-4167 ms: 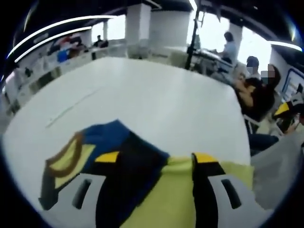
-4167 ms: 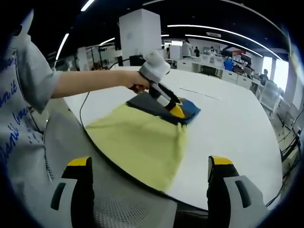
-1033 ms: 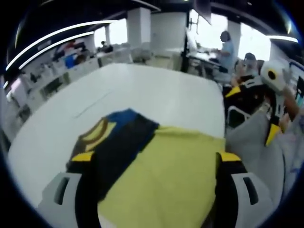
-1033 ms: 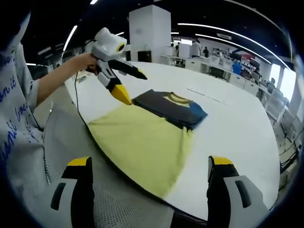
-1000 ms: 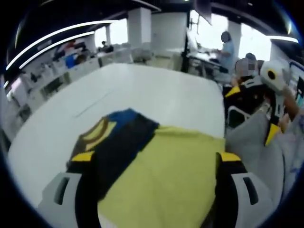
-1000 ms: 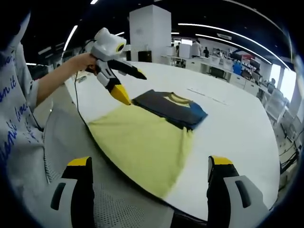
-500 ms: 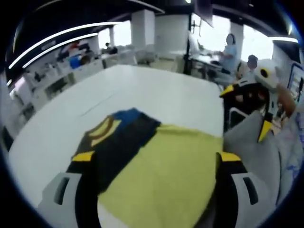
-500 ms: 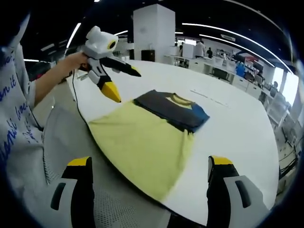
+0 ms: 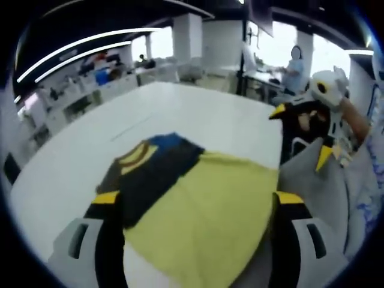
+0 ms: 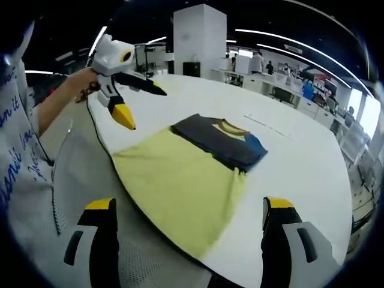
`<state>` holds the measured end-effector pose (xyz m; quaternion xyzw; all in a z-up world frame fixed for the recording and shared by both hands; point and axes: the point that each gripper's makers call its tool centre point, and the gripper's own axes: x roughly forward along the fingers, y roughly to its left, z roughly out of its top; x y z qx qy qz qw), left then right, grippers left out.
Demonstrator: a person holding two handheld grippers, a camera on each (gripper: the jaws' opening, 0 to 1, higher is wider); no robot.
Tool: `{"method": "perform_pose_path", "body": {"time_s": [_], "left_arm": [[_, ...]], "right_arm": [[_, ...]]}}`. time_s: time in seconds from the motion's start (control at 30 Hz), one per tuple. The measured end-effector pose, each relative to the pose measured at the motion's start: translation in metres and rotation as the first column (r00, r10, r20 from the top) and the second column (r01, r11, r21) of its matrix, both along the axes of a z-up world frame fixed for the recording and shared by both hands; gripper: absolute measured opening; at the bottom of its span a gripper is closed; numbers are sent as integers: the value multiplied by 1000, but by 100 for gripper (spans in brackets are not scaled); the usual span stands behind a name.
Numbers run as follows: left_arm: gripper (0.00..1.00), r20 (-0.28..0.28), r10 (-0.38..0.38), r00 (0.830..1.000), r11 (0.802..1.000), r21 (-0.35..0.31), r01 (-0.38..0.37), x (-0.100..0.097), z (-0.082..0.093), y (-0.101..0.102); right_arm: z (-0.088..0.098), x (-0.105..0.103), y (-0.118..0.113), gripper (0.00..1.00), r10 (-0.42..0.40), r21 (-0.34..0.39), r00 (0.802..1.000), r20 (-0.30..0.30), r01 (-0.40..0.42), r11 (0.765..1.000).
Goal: Fold the garment on the visible template until the final outline fits inside the template.
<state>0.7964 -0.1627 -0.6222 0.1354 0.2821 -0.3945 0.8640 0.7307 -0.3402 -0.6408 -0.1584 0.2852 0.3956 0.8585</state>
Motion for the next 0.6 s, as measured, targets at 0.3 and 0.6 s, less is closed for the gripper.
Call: {"method": "perform_pose_path", "body": {"time_s": [0.3,0.6], "left_arm": [[99,19,35,999,999,-4,-35,-8,8,15],[97,15,57,998,998,8,-57,-18,7,29]], "right_arm": [[4,7,-1,100,6,-9,1000,8,-6,1000],[0,5,3,100,22,-15,1000,-4,-22,1000]]}}
